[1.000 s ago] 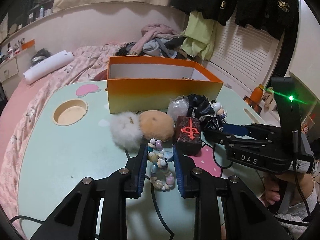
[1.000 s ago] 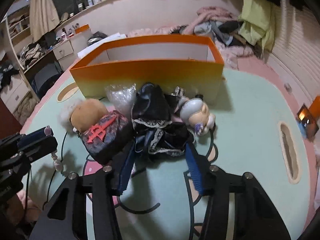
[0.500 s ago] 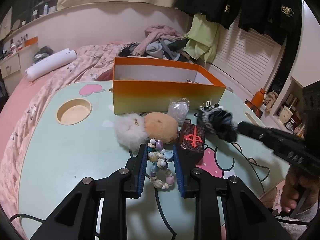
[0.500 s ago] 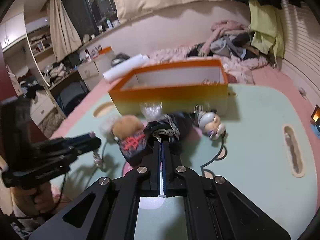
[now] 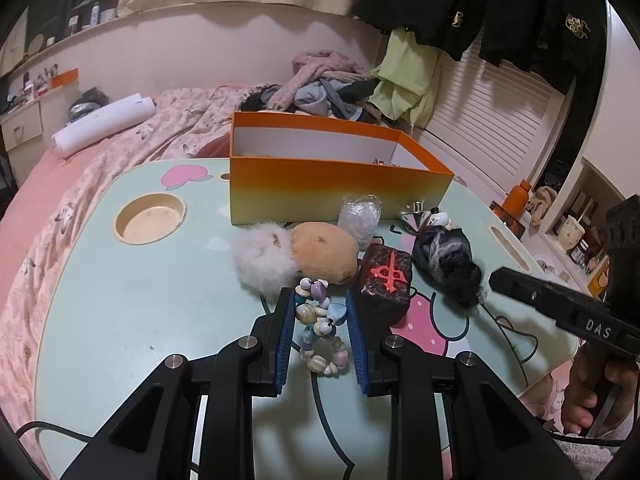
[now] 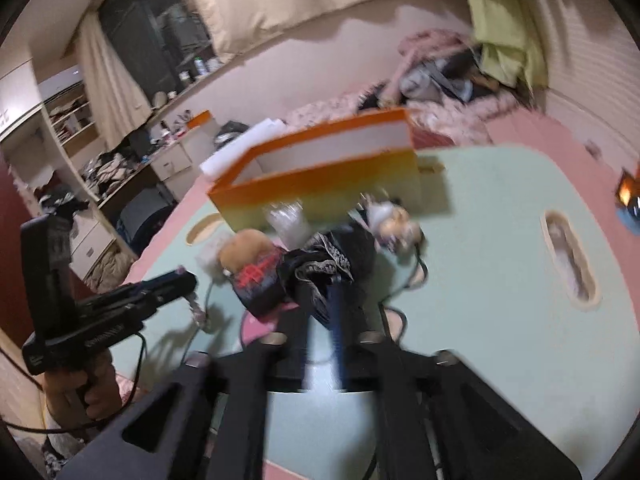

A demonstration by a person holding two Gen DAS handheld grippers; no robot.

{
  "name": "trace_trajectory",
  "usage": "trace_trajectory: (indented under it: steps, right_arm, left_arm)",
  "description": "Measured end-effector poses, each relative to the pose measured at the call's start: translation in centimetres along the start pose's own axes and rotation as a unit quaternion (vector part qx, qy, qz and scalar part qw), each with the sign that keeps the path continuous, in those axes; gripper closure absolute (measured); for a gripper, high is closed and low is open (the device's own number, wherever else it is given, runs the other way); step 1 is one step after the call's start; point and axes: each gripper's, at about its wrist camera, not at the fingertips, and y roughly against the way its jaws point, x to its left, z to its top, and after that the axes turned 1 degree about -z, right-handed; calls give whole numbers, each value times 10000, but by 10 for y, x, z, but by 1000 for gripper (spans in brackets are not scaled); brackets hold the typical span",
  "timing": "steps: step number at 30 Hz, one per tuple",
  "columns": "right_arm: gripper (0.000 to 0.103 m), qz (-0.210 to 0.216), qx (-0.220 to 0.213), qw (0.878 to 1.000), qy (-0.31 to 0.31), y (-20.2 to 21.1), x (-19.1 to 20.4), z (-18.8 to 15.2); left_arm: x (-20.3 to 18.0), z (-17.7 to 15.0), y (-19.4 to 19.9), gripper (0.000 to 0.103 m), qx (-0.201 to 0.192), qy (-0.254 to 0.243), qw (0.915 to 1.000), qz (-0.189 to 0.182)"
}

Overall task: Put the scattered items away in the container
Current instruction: 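Grasp beaded bracelet with left tool while right tool grasps black lace cloth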

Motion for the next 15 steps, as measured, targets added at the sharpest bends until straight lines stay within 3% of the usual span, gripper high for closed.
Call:
trace_trajectory:
  steps: [1,3,6,9,12,15]
  right_arm:
    - [59,-65,44,9999,-107,-1,-3,-2]
    - [34,-219,0,9994,-255,1,-8,-4]
    - [23,-373,-339,9983,-281,11,-9,-5]
    - [21,-401,-420,9982,-139,11,-5,0]
    - [21,-254,-132,9996,32,-3,3,4]
    - [21,-457,108,9984,306,-25,13,8]
  left_arm:
    - [0,-1,0,79,10,7,10000,11]
    - [1,-2,-1,79,22,24,10000,14]
    - [1,-3,-1,79,25,29,10000,7]
    - [1,-4,-1,79,31,21,10000,-15]
    - [0,-4,-2,79,40,13,10000,-34]
    - [-1,-4,-2,79,47,-3,10000,-29]
